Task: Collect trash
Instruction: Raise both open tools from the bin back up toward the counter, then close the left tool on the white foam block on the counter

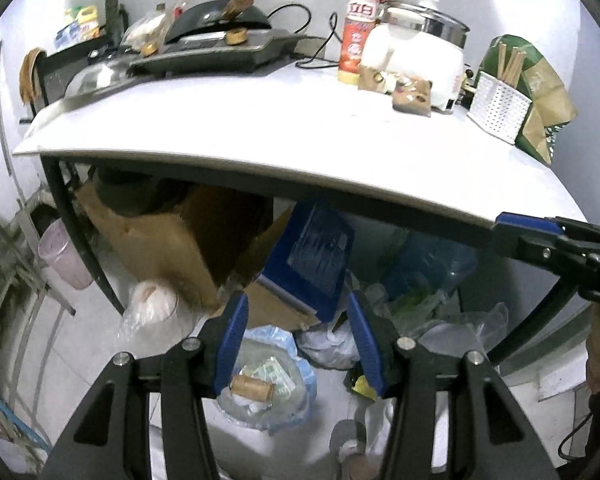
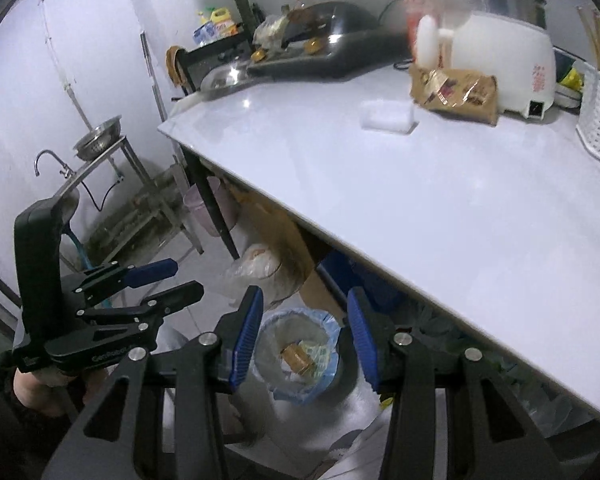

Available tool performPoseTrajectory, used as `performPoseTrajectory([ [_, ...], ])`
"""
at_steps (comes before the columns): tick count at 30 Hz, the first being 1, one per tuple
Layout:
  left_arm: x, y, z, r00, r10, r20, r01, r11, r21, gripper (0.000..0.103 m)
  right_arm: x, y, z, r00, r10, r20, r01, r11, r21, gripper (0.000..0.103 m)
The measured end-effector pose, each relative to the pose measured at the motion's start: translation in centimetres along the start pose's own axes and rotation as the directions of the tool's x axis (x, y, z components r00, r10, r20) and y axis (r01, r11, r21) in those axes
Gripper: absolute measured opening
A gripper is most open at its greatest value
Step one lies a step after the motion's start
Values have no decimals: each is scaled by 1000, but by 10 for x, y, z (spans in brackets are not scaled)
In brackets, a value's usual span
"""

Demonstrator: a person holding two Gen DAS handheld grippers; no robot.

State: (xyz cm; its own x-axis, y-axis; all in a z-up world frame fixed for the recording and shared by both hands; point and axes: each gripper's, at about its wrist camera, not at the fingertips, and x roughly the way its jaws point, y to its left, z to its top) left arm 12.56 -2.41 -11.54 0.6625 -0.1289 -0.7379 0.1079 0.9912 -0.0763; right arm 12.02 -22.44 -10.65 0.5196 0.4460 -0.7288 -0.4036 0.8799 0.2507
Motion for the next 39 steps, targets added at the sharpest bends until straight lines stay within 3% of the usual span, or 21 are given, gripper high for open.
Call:
performPoseTrajectory([
  [20, 11, -46, 65, 998, -33, 57, 27, 995, 96, 59, -26, -65, 31, 995, -48, 85, 41, 996, 79, 42],
  [24, 20, -52, 79, 997, -42, 59, 35, 994, 104, 66, -24, -82, 38, 994, -64, 90, 56, 994, 95, 42],
  [33, 43, -69, 116, 997, -62, 53, 55, 991, 126, 71, -28, -111, 59, 987, -89, 131, 72, 989, 129, 42],
  [39, 64, -74, 138, 995, -80, 51, 75, 993, 94, 78, -26, -130, 67, 986, -99, 136, 77, 985, 156, 42],
])
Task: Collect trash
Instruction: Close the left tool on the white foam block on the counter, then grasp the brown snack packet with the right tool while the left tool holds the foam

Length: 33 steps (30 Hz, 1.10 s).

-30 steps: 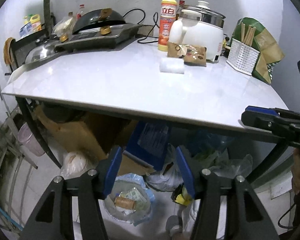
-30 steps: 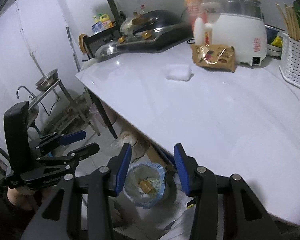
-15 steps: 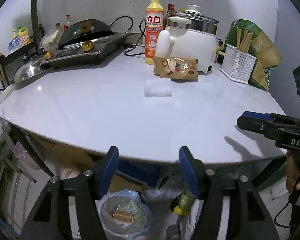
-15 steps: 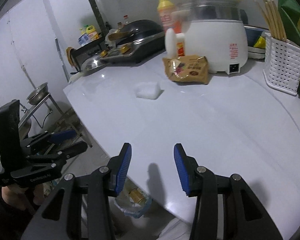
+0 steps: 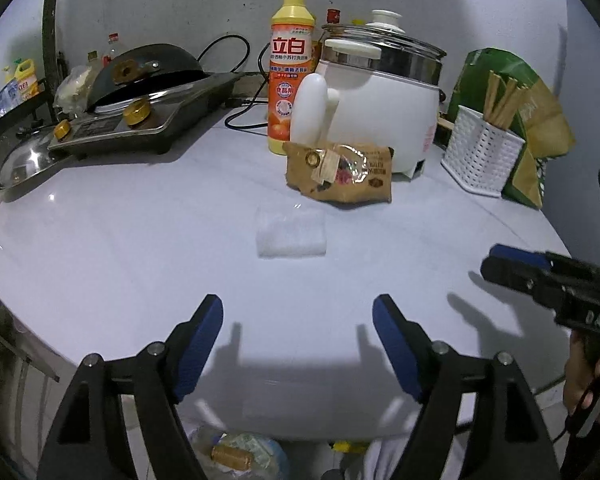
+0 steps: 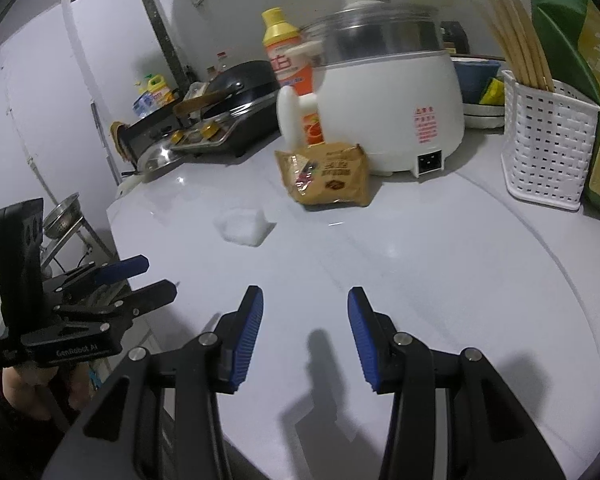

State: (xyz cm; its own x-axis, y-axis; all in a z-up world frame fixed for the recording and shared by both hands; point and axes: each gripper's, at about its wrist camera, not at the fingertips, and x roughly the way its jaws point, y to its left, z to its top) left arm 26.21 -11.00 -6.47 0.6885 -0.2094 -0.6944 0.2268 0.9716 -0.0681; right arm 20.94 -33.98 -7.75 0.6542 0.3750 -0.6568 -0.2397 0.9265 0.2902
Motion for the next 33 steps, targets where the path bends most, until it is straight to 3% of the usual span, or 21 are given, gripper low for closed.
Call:
performPoseTrajectory([
  [14, 56, -2, 41, 998, 48, -44, -49, 998, -39, 82, 14, -25, 21, 999, 5, -32, -5, 1000, 17, 42],
  [24, 82, 1, 46, 993, 62, -99, -60, 998, 25, 82, 28, -25, 42, 999, -13, -42, 13, 1000, -1, 42],
  [26, 83, 1, 45, 993, 67, -94, -64, 997, 37, 77, 32, -25, 45, 999, -15, -44, 15, 1000, -2, 42],
  [27, 83, 2, 45, 993, 67, -93, -63, 997, 38, 61, 36, -25, 48, 999, -20, -46, 20, 1000, -1, 42],
  [28, 84, 4, 44, 993, 59, -100, -56, 998, 33, 57, 38, -26, 49, 999, -23, -47, 23, 1000, 0, 42],
  [33, 77, 13, 44, 998, 39, -57, -38, 999, 31, 56, 57, -27, 63, 997, -45, -63, 46, 999, 5, 42],
])
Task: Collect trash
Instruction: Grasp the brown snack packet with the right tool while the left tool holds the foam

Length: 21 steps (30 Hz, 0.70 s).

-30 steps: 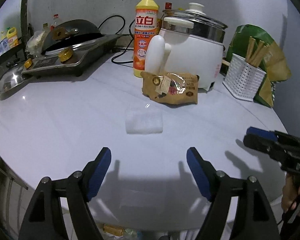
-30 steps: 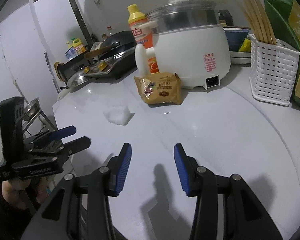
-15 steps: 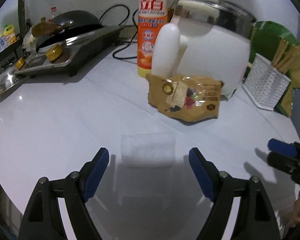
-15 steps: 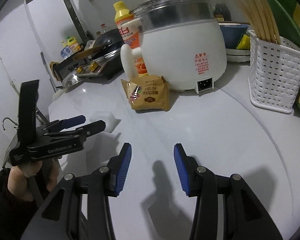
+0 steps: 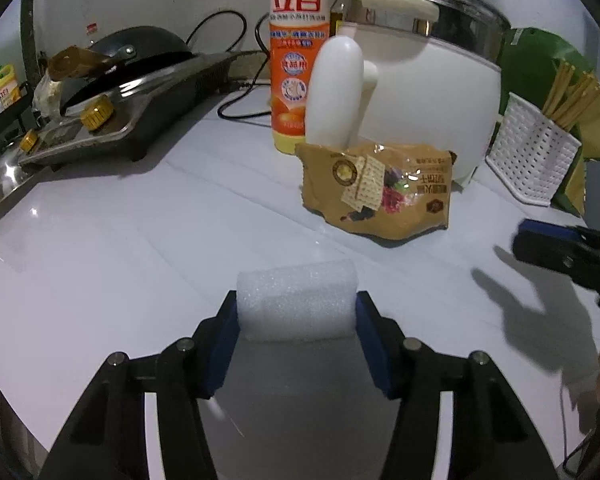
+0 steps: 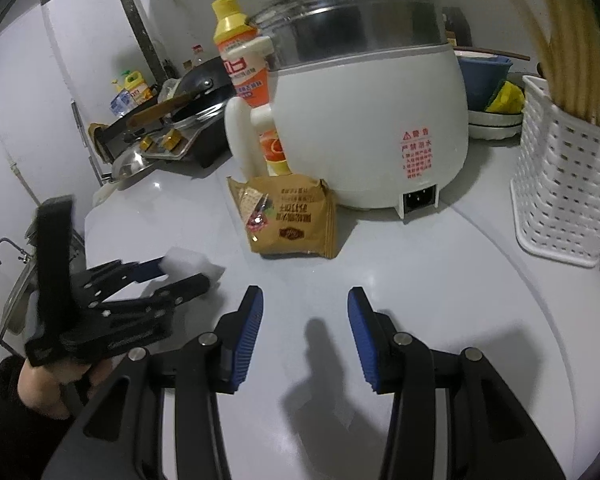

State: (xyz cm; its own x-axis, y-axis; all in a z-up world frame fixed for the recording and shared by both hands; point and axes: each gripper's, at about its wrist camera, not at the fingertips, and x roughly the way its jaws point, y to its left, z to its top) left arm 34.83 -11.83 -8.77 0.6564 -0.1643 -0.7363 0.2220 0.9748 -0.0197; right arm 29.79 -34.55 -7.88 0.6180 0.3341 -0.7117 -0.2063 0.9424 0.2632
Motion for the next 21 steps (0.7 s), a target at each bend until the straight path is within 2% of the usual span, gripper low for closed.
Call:
performPoseTrajectory([
  [7, -17, 22, -2, 999, -12, 46, 14, 1000, -23, 56, 22, 5, 21, 999, -44, -13, 43, 999, -9, 42],
  [12, -33, 49, -5, 997, -5, 73, 10, 997, -72, 56, 37, 7, 32, 996, -84, -18, 84, 996, -3, 53],
  [17, -49, 72, -12, 995, 7, 99, 3, 994, -107, 56, 52, 9, 43, 995, -97, -28, 97, 995, -6, 54],
  [21, -58, 87, -18, 994, 11, 111, 3, 992, -125, 56, 67, 14, 51, 992, -124, -38, 123, 992, -14, 69],
])
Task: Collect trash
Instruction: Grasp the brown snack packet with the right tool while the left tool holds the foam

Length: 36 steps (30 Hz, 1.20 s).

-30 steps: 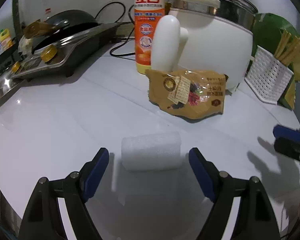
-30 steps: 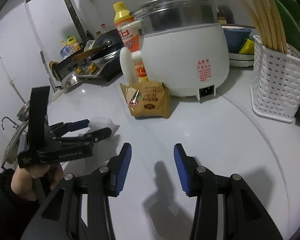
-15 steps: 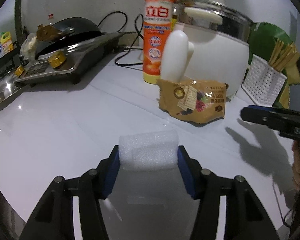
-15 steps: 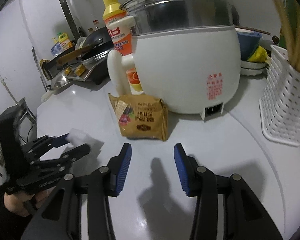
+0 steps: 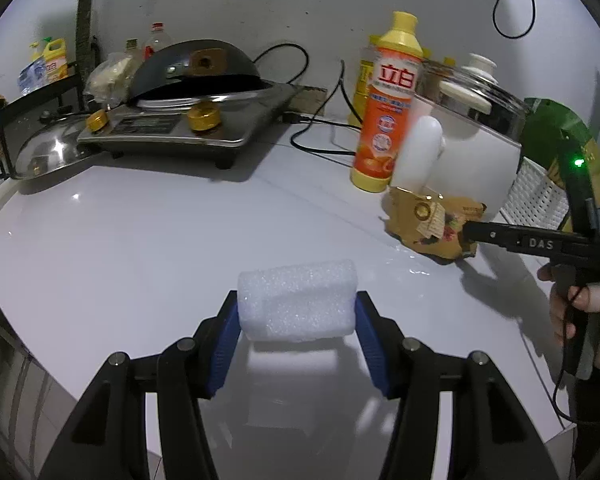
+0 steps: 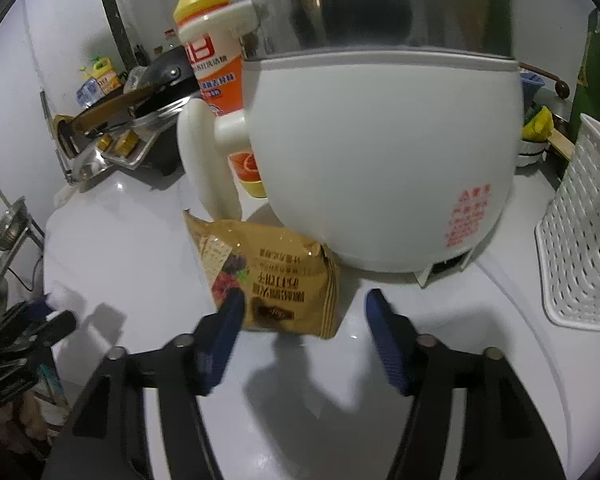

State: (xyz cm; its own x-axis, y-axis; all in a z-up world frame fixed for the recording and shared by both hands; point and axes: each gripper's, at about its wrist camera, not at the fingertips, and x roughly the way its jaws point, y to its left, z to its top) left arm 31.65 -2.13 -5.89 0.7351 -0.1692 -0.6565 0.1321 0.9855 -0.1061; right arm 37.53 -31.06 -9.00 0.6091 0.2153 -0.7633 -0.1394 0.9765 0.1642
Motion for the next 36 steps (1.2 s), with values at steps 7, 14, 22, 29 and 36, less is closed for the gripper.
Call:
performPoseTrajectory([
  [7, -8, 11, -12, 1000, -8, -6, 8, 1000, -20, 56, 16, 9, 4, 1000, 15, 2, -15, 1000, 8, 69],
  [14, -14, 16, -22, 1000, -19, -13, 19, 999, -40, 56, 18, 9, 0, 1000, 14, 3, -14, 999, 32, 46],
  [22, -34, 13, -27, 1000, -19, 4, 19, 999, -34, 56, 9, 19, -8, 999, 41, 26, -42, 999, 11, 11],
  [29, -54, 10, -33, 1000, -14, 20, 14, 999, -31, 56, -19, 34, -18, 997, 50, 56, -49, 998, -25, 9],
  [36, -78, 7, -41, 999, -3, 43, 4, 1000, -28, 56, -59, 45, -33, 993, 76, 87, -72, 996, -49, 9],
])
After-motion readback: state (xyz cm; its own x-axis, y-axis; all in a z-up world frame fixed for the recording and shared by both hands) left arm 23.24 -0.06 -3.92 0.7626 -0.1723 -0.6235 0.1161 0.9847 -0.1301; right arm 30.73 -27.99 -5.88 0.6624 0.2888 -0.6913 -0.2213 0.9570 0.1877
